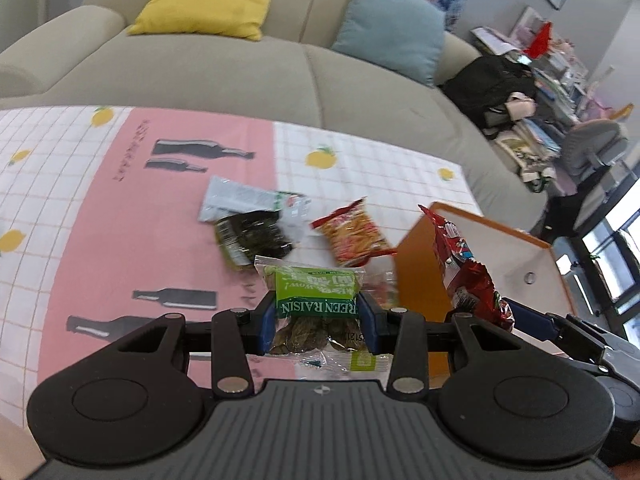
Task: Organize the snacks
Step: 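Lift both packets and carry them over the orange box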
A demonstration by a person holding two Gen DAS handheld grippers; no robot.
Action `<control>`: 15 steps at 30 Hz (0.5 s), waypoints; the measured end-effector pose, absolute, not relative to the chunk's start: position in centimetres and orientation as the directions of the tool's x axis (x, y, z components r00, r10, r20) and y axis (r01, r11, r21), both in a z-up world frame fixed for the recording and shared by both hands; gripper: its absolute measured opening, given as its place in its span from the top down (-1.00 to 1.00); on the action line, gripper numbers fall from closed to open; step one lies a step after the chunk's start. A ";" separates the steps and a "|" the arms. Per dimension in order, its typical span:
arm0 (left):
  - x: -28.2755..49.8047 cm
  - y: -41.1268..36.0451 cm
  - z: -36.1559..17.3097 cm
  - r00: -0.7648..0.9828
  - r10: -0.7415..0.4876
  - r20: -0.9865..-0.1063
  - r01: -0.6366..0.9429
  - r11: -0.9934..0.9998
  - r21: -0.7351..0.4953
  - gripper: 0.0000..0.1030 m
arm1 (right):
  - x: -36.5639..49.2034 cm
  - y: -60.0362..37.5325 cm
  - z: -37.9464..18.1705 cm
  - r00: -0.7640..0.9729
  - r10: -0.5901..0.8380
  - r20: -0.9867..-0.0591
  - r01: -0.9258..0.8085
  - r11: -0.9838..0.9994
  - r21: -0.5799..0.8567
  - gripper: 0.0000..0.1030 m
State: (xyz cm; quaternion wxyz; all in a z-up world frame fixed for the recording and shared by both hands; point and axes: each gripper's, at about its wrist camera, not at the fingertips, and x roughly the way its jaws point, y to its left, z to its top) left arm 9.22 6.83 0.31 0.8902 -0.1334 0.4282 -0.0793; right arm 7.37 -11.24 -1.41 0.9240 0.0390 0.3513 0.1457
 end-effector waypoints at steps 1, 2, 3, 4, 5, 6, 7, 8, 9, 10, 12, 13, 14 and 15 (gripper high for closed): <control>9.3 6.2 0.6 0.622 -0.262 -0.738 0.041 0.952 -0.304 0.10 | 7.2 -11.8 -1.2 0.716 0.287 -0.636 -0.232 0.958 0.171 -0.23; 9.4 5.7 0.8 0.623 -0.269 -0.735 0.055 0.952 -0.302 0.10 | 7.1 -12.4 -1.0 0.721 0.277 -0.635 -0.222 0.961 0.167 -0.23; 9.5 5.0 1.1 0.623 -0.279 -0.731 0.072 0.951 -0.301 0.10 | 7.0 -13.1 -0.7 0.725 0.268 -0.635 -0.213 0.963 0.163 -0.23; 9.5 4.5 1.2 0.622 -0.287 -0.729 0.087 0.950 -0.300 0.10 | 6.9 -13.8 -0.6 0.729 0.257 -0.634 -0.201 0.966 0.160 -0.23; 9.6 3.9 1.4 0.620 -0.299 -0.726 0.106 0.948 -0.300 0.10 | 6.8 -14.4 -0.4 0.732 0.248 -0.635 -0.192 0.969 0.157 -0.23; 9.9 3.1 1.5 0.616 -0.311 -0.724 0.126 0.946 -0.299 0.10 | 6.8 -15.0 -0.3 0.733 0.238 -0.637 -0.182 0.971 0.153 -0.23; 10.0 2.6 1.6 0.613 -0.321 -0.722 0.142 0.944 -0.298 0.11 | 6.8 -15.6 -0.2 0.734 0.227 -0.639 -0.172 0.974 0.149 -0.23; 10.2 1.8 1.7 0.609 -0.330 -0.721 0.160 0.942 -0.295 0.11 | 6.8 -16.3 -0.2 0.736 0.216 -0.641 -0.161 0.976 0.144 -0.23; 10.4 1.3 1.8 0.607 -0.337 -0.720 0.176 0.940 -0.292 0.11 | 6.7 -16.9 -0.2 0.737 0.206 -0.644 -0.152 0.978 0.140 -0.23; 10.6 0.4 2.0 0.604 -0.347 -0.717 0.196 0.937 -0.289 0.11 | 6.7 -17.4 -0.2 0.736 0.196 -0.648 -0.143 0.981 0.134 -0.23; 11.2 -0.9 2.1 0.596 -0.370 -0.713 0.228 0.929 -0.291 0.11 | 6.8 -18.6 -0.4 0.734 0.174 -0.657 -0.124 0.985 0.123 -0.23; 11.5 -1.6 2.1 0.587 -0.385 -0.712 0.244 0.923 -0.299 0.11 | 7.0 -19.2 -0.5 0.731 0.165 -0.662 -0.114 0.986 0.119 -0.23; 11.9 -2.2 2.1 0.579 -0.396 -0.713 0.254 0.918 -0.304 0.11 | 7.1 -19.9 -0.6 0.728 0.155 -0.668 -0.102 0.988 0.117 -0.23; 12.3 -2.9 2.0 0.573 -0.403 -0.714 0.265 0.915 -0.304 0.11 | 7.4 -20.4 -0.8 0.725 0.146 -0.674 -0.090 0.989 0.117 -0.23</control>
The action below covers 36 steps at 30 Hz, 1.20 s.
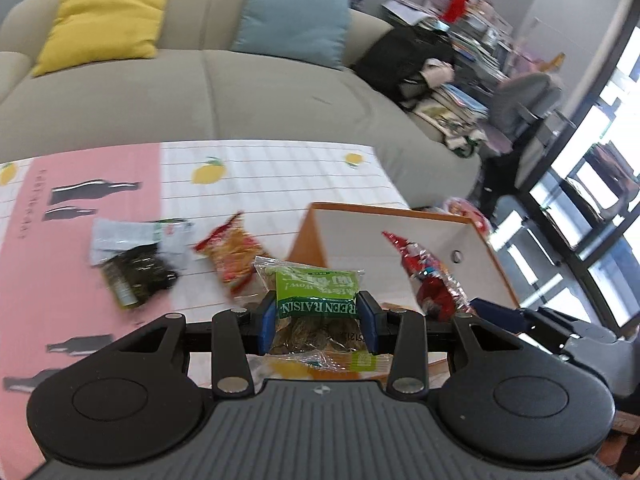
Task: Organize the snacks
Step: 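Lift both packets and carry them over the orange box, then open both tools to drop the packets into the box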
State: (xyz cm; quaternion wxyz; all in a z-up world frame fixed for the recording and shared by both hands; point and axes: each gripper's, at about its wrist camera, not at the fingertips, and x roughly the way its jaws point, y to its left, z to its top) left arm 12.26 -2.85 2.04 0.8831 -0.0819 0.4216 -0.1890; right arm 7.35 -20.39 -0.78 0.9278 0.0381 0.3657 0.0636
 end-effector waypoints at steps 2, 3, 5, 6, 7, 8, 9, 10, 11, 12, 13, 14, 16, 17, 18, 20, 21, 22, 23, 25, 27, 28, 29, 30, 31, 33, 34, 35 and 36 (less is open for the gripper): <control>13.0 -4.2 2.0 0.570 -0.404 -0.716 0.287 0.914 -0.288 0.11 | 7.6 -21.7 -1.0 0.718 0.129 -0.684 -0.066 0.991 0.118 -0.23; 13.4 -5.0 1.9 0.566 -0.406 -0.717 0.302 0.912 -0.278 0.11 | 7.8 -22.3 -1.2 0.715 0.119 -0.689 -0.054 0.992 0.116 -0.23; 14.0 -6.2 1.9 0.555 -0.416 -0.720 0.330 0.905 -0.269 0.11 | 8.1 -23.1 -1.5 0.707 0.095 -0.701 -0.032 0.994 0.103 -0.23; 14.3 -6.8 1.8 0.549 -0.420 -0.723 0.343 0.902 -0.263 0.11 | 8.3 -23.5 -1.8 0.703 0.084 -0.706 -0.023 0.995 0.096 -0.23; 14.6 -7.5 1.7 0.543 -0.421 -0.726 0.358 0.899 -0.253 0.11 | 8.5 -23.9 -2.0 0.698 0.075 -0.712 -0.014 0.996 0.092 -0.23; 15.0 -8.1 1.6 0.539 -0.422 -0.729 0.372 0.896 -0.243 0.11 | 8.7 -24.3 -2.2 0.691 0.071 -0.719 -0.006 0.996 0.092 -0.23; 15.2 -8.6 1.5 0.535 -0.422 -0.732 0.386 0.893 -0.233 0.11 | 8.9 -24.7 -2.5 0.685 0.069 -0.725 0.000 0.996 0.094 -0.23; 15.3 -9.0 1.5 0.530 -0.423 -0.734 0.397 0.889 -0.226 0.11 | 9.1 -25.1 -2.7 0.679 0.066 -0.731 0.007 0.995 0.096 -0.23; 15.5 -9.5 1.3 0.523 -0.425 -0.738 0.410 0.885 -0.219 0.11 | 9.3 -25.4 -3.0 0.672 0.061 -0.738 0.013 0.995 0.094 -0.23; 15.7 -10.0 1.2 0.517 -0.428 -0.742 0.422 0.881 -0.214 0.11 | 9.4 -25.6 -3.3 0.665 0.056 -0.745 0.018 0.996 0.090 -0.23; 16.0 -10.6 1.0 0.507 -0.431 -0.747 0.439 0.875 -0.207 0.11 | 9.5 -25.7 -3.6 0.659 0.051 -0.750 0.022 0.996 0.087 -0.23; 16.2 -11.0 0.8 0.499 -0.433 -0.751 0.451 0.870 -0.201 0.11 | 9.8 -26.0 -4.0 0.651 0.047 -0.758 0.025 0.996 0.083 -0.23; 16.8 -11.9 0.3 0.484 -0.433 -0.760 0.472 0.861 -0.189 0.11 | 10.2 -26.5 -4.6 0.636 0.047 -0.770 0.027 0.996 0.083 -0.23; 17.1 -12.2 0.1 0.478 -0.431 -0.765 0.481 0.857 -0.182 0.11 | 10.4 -26.7 -4.9 0.628 0.045 -0.777 0.029 0.996 0.081 -0.23; 17.3 -12.7 -0.2 0.472 -0.427 -0.771 0.492 0.854 -0.171 0.11 | 10.7 -26.9 -5.3 0.618 0.042 -0.785 0.030 0.997 0.077 -0.23; 18.0 -13.6 -0.9 0.458 -0.419 -0.784 0.519 0.842 -0.147 0.11 | 11.2 -27.0 -5.9 0.600 0.037 -0.799 0.028 0.997 0.067 -0.23; 18.3 -13.9 -1.1 0.451 -0.418 -0.789 0.532 0.835 -0.138 0.11 | 11.5 -27.1 -6.3 0.590 0.036 -0.807 0.024 0.998 0.062 -0.23; 18.6 -14.3 -1.5 0.442 -0.414 -0.796 0.547 0.828 -0.126 0.11 | 11.8 -27.1 -6.5 0.582 0.033 -0.813 0.021 0.998 0.055 -0.23; 18.9 -14.6 -1.9 0.433 -0.414 -0.801 0.563 0.818 -0.118 0.11 | 12.1 -27.1 -6.8 0.575 0.031 -0.818 0.016 0.999 0.049 -0.23; 19.4 -15.1 -2.5 0.413 -0.415 -0.811 0.591 0.799 -0.108 0.11 | 12.7 -27.1 -7.2 0.559 0.031 -0.829 -0.003 0.999 0.035 -0.23; 20.0 -15.4 -3.0 0.400 -0.408 -0.821 0.610 0.787 -0.094 0.11 | 13.6 -27.0 -7.7 0.538 0.036 -0.842 -0.025 0.999 0.027 -0.23; 20.3 -15.6 -3.3 0.394 -0.401 -0.827 0.621 0.779 -0.082 0.11 | 14.1 -27.0 -8.0 0.526 0.039 -0.850 -0.034 0.999 0.025 -0.23; 20.6 -15.8 -3.6 0.389 -0.398 -0.831 0.631 0.772 -0.074 0.10 | 14.5 -27.1 -8.3 0.515 0.040 -0.857 -0.041 0.999 0.021 -0.23; 20.9 -16.0 -3.9 0.382 -0.394 -0.836 0.642 0.763 -0.066 0.10 | 14.8 -27.3 -8.6 0.505 0.040 -0.862 -0.047 0.999 0.018 -0.23; 21.2 -16.2 -4.2 0.374 -0.389 -0.842 0.653 0.755 -0.059 0.10 | 15.2 -27.4 -8.8 0.494 0.040 -0.869 -0.054 0.998 0.015 -0.23; 21.6 -16.6 -4.8 0.362 -0.377 -0.852 0.673 0.739 -0.041 0.10 | 16.2 -27.4 -9.4 0.472 0.045 -0.880 -0.071 0.997 0.013 -0.23; 21.9 -16.8 -5.1 0.359 -0.369 -0.857 0.678 0.735 -0.032 0.10 | 16.5 -27.5 -9.6 0.464 0.050 -0.884 -0.078 0.997 0.015 -0.23; 22.1 -17.0 -5.4 0.359 -0.358 -0.862 0.681 0.732 -0.021 0.10 | 16.9 -27.6 -9.8 0.455 0.053 -0.889 -0.084 0.996 0.016 -0.23; 22.3 -17.1 -5.6 0.357 -0.346 -0.868 0.685 0.728 -0.009 0.10 | 17.2 -27.7 -10.1 0.448 0.053 -0.893 -0.087 0.996 0.016 -0.23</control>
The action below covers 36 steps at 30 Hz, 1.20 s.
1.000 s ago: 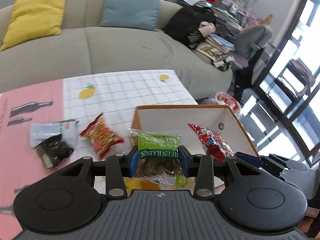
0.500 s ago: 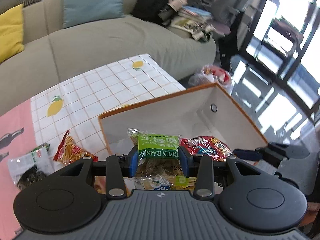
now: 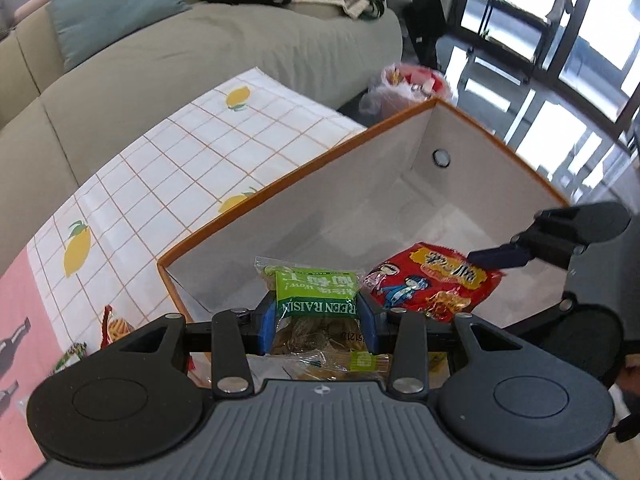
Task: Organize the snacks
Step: 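Open both tools to drop the packets into the box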
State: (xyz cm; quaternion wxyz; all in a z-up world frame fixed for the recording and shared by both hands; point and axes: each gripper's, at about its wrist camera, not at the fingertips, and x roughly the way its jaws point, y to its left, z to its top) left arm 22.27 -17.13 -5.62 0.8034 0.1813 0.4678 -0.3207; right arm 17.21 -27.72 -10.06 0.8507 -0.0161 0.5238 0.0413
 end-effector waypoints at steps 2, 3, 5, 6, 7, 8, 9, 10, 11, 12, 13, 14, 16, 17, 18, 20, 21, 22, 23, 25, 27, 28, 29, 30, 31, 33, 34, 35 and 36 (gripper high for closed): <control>22.6 -17.5 -6.1 0.354 -0.315 -0.881 0.697 0.717 0.024 0.10 | 17.9 -27.9 -10.5 0.439 0.049 -0.897 -0.094 0.996 0.009 -0.23; 22.8 -17.7 -6.4 0.354 -0.295 -0.888 0.705 0.708 0.046 0.10 | 18.2 -27.9 -10.5 0.438 0.049 -0.898 -0.103 0.995 0.004 -0.20; 23.1 -18.2 -7.0 0.350 -0.251 -0.902 0.721 0.687 0.089 0.10 | 18.9 -27.6 -10.7 0.430 0.043 -0.902 -0.127 0.992 -0.013 -0.19; 23.2 -18.4 -7.3 0.348 -0.230 -0.909 0.728 0.677 0.107 0.10 | 19.2 -27.5 -10.8 0.426 0.043 -0.904 -0.143 0.990 -0.021 -0.19; 23.4 -18.6 -7.6 0.346 -0.207 -0.915 0.733 0.668 0.126 0.10 | 19.4 -27.3 -10.9 0.421 0.045 -0.906 -0.158 0.987 -0.025 -0.19; 23.4 -18.7 -7.9 0.344 -0.188 -0.920 0.738 0.660 0.141 0.10 | 19.7 -27.1 -11.0 0.418 0.043 -0.907 -0.169 0.985 -0.031 -0.18; 23.6 -18.9 -8.3 0.341 -0.168 -0.925 0.744 0.649 0.156 0.10 | 20.0 -26.9 -11.1 0.417 0.040 -0.908 -0.180 0.983 -0.039 -0.18; 23.6 -19.0 -8.5 0.340 -0.152 -0.928 0.750 0.640 0.170 0.10 | 20.2 -26.7 -11.3 0.416 0.038 -0.909 -0.193 0.980 -0.047 -0.18; 23.7 -19.1 -8.8 0.344 -0.138 -0.929 0.752 0.633 0.184 0.09 | 20.4 -26.6 -11.4 0.415 0.040 -0.909 -0.206 0.977 -0.051 -0.17; 23.7 -19.1 -9.0 0.350 -0.118 -0.929 0.751 0.628 0.203 0.09 | 20.6 -26.3 -11.5 0.415 0.041 -0.909 -0.220 0.974 -0.056 -0.17; 23.8 -19.2 -9.1 0.357 -0.106 -0.928 0.754 0.620 0.219 0.08 | 20.6 -26.1 -11.6 0.414 0.044 -0.909 -0.234 0.970 -0.060 -0.17; 23.7 -19.2 -9.1 0.364 -0.105 -0.925 0.759 0.609 0.230 0.05 | 20.7 -25.9 -11.8 0.412 0.047 -0.910 -0.250 0.966 -0.064 -0.18; 23.7 -19.4 -9.2 0.372 -0.097 -0.923 0.765 0.595 0.246 -0.03 | 20.8 -25.5 -12.0 0.411 0.054 -0.910 -0.273 0.960 -0.067 -0.19; 23.8 -19.4 -9.2 0.367 -0.098 -0.925 0.768 0.593 0.242 -0.03 | 20.9 -25.5 -12.1 0.409 0.064 -0.910 -0.281 0.958 -0.059 -0.20; 23.9 -19.5 -9.2 0.367 -0.102 -0.925 0.771 0.590 0.241 -0.04 | 21.1 -25.5 -12.2 0.410 0.074 -0.909 -0.285 0.957 -0.051 -0.21; 24.0 -19.3 -9.0 0.370 -0.114 -0.922 0.775 0.585 0.239 -0.09 | 21.3 -25.6 -12.3 0.411 0.084 -0.908 -0.292 0.955 -0.044 -0.21; 24.0 -19.2 -8.9 0.369 -0.123 -0.921 0.778 0.583 0.234 -0.18 | 21.4 -25.7 -12.3 0.408 0.086 -0.909 -0.296 0.954 -0.042 -0.21; 24.0 -18.9 -8.6 0.371 -0.136 -0.919 0.778 0.586 0.227 -0.23 | 21.3 -25.7 -12.4 0.404 0.091 -0.910 -0.299 0.953 -0.038 -0.21; 24.1 -18.6 -8.1 0.374 -0.153 -0.915 0.772 0.597 0.216 -0.33 | 21.4 -25.8 -12.4 0.400 0.096 -0.911 -0.301 0.953 -0.031 -0.22; 24.4 -18.0 -7.2 0.372 -0.182 -0.910 0.761 0.622 0.186 -0.41 | 21.6 -25.9 -12.3 0.388 0.111 -0.915 -0.299 0.954 -0.011 -0.22; 24.8 -17.4 -6.3 0.363 -0.207 -0.908 0.750 0.644 0.153 -0.41 | 21.9 -26.1 -12.3 0.376 0.131 -0.917 -0.287 0.958 0.019 -0.22; 24.9 -17.1 -6.0 0.366 -0.214 -0.906 0.741 0.655 0.145 -0.41 | 22.1 -26.2 -12.3 0.370 0.140 -0.919 -0.279 0.960 0.034 -0.22; 25.0 -16.7 -5.4 0.369 -0.227 -0.901 0.730 0.670 0.130 -0.41 | 22.3 -26.3 -12.3 0.362 0.152 -0.920 -0.270 0.961 0.053 -0.20; 24.9 -16.6 -5.1 0.371 -0.239 -0.898 0.722 0.682 0.117 -0.41 | 22.3 -26.3 -12.3 0.357 0.161 -0.920 -0.259 0.964 0.068 -0.18; 24.9 -16.3 -4.6 0.371 -0.252 -0.894 0.709 0.698 0.097 -0.41 | 22.5 -26.4 -12.4 0.349 0.169 -0.922 -0.250 0.965 0.083 -0.18; 24.9 -15.7 -3.9 0.377 -0.261 -0.889 0.681 0.728 0.075 -0.41 | 22.9 -26.4 -12.6 0.335 0.171 -0.927 -0.247 0.965 0.088 -0.18; 24.8 -15.6 -3.7 0.381 -0.266 -0.885 0.673 0.737 0.068 -0.41 | 23.0 -26.3 -12.8 0.330 0.167 -0.929 -0.248 0.965 0.085 -0.18; 24.7 -15.4 -3.4 0.384 -0.270 -0.883 0.666 0.743 0.062 -0.41 | 23.2 -26.3 -12.9 0.325 0.164 -0.931 -0.249 0.965 0.083 -0.18; 24.7 -15.2 -3.3 0.385 -0.274 -0.881 0.659 0.751 0.054 -0.41 | 23.3 -26.3 -12.9 0.321 0.161 -0.933 -0.249 0.965 0.081 -0.18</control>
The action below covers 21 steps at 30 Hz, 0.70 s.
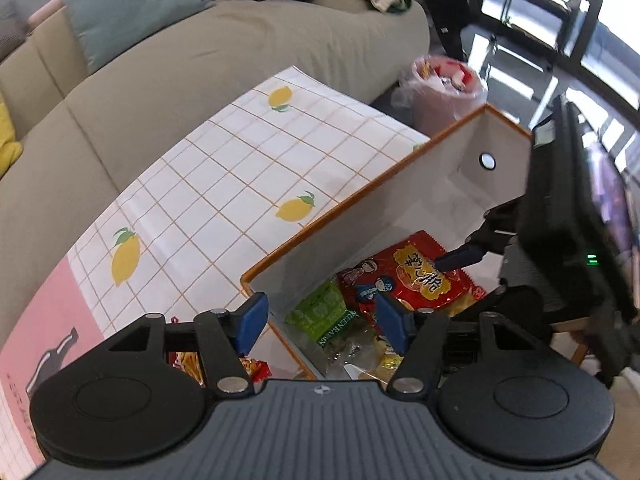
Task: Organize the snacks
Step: 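Open both tools to drop the packets into the box, then withdraw both tools from the box toward the remaining snacks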
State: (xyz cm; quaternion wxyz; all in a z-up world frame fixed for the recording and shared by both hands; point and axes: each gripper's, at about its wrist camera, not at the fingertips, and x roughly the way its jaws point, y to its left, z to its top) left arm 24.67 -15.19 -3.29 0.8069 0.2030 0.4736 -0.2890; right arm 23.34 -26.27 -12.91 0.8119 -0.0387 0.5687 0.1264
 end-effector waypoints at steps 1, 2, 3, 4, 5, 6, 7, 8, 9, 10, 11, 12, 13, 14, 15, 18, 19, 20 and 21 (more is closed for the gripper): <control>24.6 -15.0 -3.2 0.383 -0.281 -0.880 0.653 0.756 0.043 -0.41 | 23.4 -26.2 -12.8 0.319 0.159 -0.934 -0.248 0.965 0.079 -0.18; 24.5 -14.9 -3.1 0.382 -0.289 -0.878 0.651 0.758 0.034 -0.41 | 23.3 -26.2 -12.7 0.318 0.155 -0.935 -0.247 0.966 0.076 -0.19; 24.3 -14.9 -3.0 0.384 -0.296 -0.874 0.649 0.760 0.028 -0.41 | 23.4 -26.1 -12.5 0.319 0.152 -0.935 -0.246 0.967 0.074 -0.19; 24.0 -14.7 -2.9 0.386 -0.300 -0.872 0.646 0.763 0.023 -0.41 | 23.2 -26.1 -12.4 0.320 0.151 -0.935 -0.245 0.967 0.072 -0.20; 23.8 -14.7 -2.8 0.388 -0.301 -0.871 0.643 0.765 0.022 -0.41 | 23.0 -25.9 -12.2 0.322 0.150 -0.935 -0.242 0.968 0.072 -0.31; 23.5 -14.6 -2.6 0.391 -0.305 -0.869 0.641 0.767 0.019 -0.41 | 22.7 -25.9 -11.8 0.327 0.149 -0.933 -0.238 0.969 0.072 -0.41; 23.3 -14.5 -2.5 0.392 -0.308 -0.867 0.641 0.767 0.016 -0.41 | 22.5 -25.9 -11.6 0.333 0.150 -0.931 -0.236 0.969 0.071 -0.43; 23.0 -14.3 -2.3 0.393 -0.312 -0.865 0.641 0.768 0.014 -0.41 | 22.2 -25.8 -11.3 0.336 0.148 -0.930 -0.236 0.969 0.068 -0.43; 22.7 -14.1 -2.2 0.396 -0.315 -0.862 0.640 0.768 0.013 -0.41 | 21.9 -25.6 -11.0 0.341 0.142 -0.929 -0.233 0.970 0.063 -0.45; 22.3 -13.9 -1.9 0.401 -0.318 -0.859 0.638 0.770 0.013 -0.41 | 21.5 -25.4 -10.6 0.351 0.134 -0.927 -0.227 0.972 0.055 -0.47; 21.9 -13.7 -1.7 0.407 -0.318 -0.856 0.635 0.772 0.016 -0.41 | 21.1 -25.3 -10.2 0.361 0.129 -0.923 -0.222 0.974 0.049 -0.50; 21.5 -13.3 -1.3 0.417 -0.318 -0.852 0.630 0.777 0.019 -0.41 | 20.7 -25.1 -9.8 0.373 0.124 -0.920 -0.215 0.976 0.045 -0.49; 21.1 -13.1 -1.1 0.427 -0.318 -0.847 0.623 0.782 0.020 -0.41 | 20.0 -24.9 -9.1 0.390 0.119 -0.913 -0.203 0.978 0.041 -0.50; 20.8 -12.7 -0.8 0.436 -0.320 -0.841 0.615 0.788 0.019 -0.41 | 19.6 -24.8 -8.5 0.407 0.120 -0.906 -0.195 0.980 0.042 -0.50; 20.4 -12.3 -0.5 0.446 -0.323 -0.835 0.606 0.795 0.017 -0.41 | 19.0 -24.6 -7.8 0.425 0.124 -0.896 -0.188 0.981 0.047 -0.50; 19.2 -11.0 0.4 0.482 -0.336 -0.809 0.576 0.817 0.004 -0.41 | 17.5 -23.8 -5.8 0.486 0.133 -0.864 -0.159 0.985 0.062 -0.50; 18.6 -10.5 0.8 0.499 -0.337 -0.798 0.565 0.825 0.005 -0.41 | 16.7 -23.5 -5.1 0.508 0.134 -0.851 -0.146 0.987 0.068 -0.50; 18.1 -10.1 1.1 0.517 -0.335 -0.788 0.555 0.832 0.011 -0.41 | 16.3 -23.3 -4.6 0.527 0.133 -0.839 -0.135 0.988 0.071 -0.50; 17.6 -9.7 1.4 0.534 -0.332 -0.778 0.547 0.837 0.018 -0.41 | 15.7 -23.1 -4.1 0.546 0.132 -0.827 -0.126 0.989 0.074 -0.50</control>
